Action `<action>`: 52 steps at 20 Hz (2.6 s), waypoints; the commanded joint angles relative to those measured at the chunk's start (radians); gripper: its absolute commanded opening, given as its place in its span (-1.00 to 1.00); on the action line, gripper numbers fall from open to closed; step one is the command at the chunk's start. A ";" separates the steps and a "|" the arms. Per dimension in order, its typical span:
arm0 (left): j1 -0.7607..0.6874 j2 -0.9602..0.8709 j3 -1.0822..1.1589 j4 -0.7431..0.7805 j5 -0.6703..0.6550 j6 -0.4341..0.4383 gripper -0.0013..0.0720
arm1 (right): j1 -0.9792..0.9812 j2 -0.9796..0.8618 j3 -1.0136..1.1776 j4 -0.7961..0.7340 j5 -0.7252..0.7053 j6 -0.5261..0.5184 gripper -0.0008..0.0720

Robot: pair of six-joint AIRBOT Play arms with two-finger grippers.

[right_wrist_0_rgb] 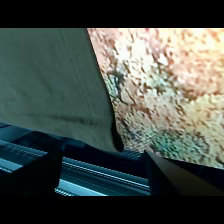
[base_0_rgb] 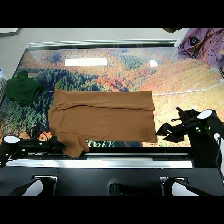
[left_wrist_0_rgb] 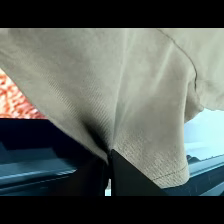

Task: Fold the clothes and pants, and hang the long-sleeved shirts on hangers.

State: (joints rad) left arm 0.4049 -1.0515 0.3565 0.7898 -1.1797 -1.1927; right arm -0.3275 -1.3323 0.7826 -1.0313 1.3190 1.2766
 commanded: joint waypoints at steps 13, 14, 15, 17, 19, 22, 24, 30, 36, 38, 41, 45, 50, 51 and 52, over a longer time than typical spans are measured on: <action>0.001 0.001 0.047 0.008 -0.056 -0.010 -0.91 | 0.000 0.005 -0.196 0.254 -0.191 -0.113 -0.89; 0.001 0.001 0.078 0.033 -0.076 -0.039 -0.91 | 0.000 0.013 -0.196 0.253 -0.178 -0.103 -0.89; 0.001 0.004 0.120 0.085 -0.106 -0.090 -0.91 | 0.000 0.026 -0.193 0.249 -0.159 -0.073 -0.89; 0.001 0.038 0.206 0.200 -0.176 -0.217 -0.91 | 0.000 0.062 -0.180 0.237 -0.102 0.005 -0.89; 0.001 0.111 0.279 0.263 -0.242 -0.316 -0.91 | 0.000 0.115 -0.161 0.203 -0.036 0.078 -0.89; 0.001 0.255 0.330 0.277 -0.352 -0.362 -0.91 | 0.001 0.218 -0.146 0.123 0.067 0.163 -0.89; -0.001 0.350 0.329 0.310 -0.423 -0.400 -0.91 | 0.001 0.288 -0.146 0.029 0.156 0.216 -0.89; -0.013 0.474 0.330 0.300 -0.443 -0.421 -0.91 | 0.002 0.432 -0.145 0.003 0.251 0.196 -0.89; -0.047 0.288 0.365 0.271 -0.306 -0.364 -0.91 | 0.217 0.327 0.012 -0.081 -0.006 0.230 -0.89; -0.047 0.203 0.404 0.259 -0.257 -0.334 -0.91 | 0.271 0.237 0.094 -0.120 -0.050 0.242 -0.89; -0.050 0.058 0.489 0.245 -0.206 -0.289 -0.91 | 0.287 0.095 0.199 -0.132 -0.075 0.255 -0.89; -0.079 -0.154 0.632 0.238 -0.187 -0.218 -0.91 | 0.288 -0.036 0.317 -0.124 -0.117 0.245 -0.89; -0.120 -0.375 0.818 0.238 -0.172 -0.190 -0.91 | 0.288 -0.143 0.399 -0.124 -0.145 0.224 -0.89; -0.126 -0.410 0.859 0.238 -0.168 -0.190 -0.91 | 0.288 -0.156 0.403 -0.120 -0.160 0.224 -0.89; -0.129 -0.442 0.896 0.238 -0.165 -0.190 -0.91 | 0.288 -0.165 0.404 -0.116 -0.174 0.224 -0.89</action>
State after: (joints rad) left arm 0.2913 -1.3895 1.1496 1.0271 -1.3586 -1.3945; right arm -0.0410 -1.4528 1.1606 -1.1522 1.1843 1.5040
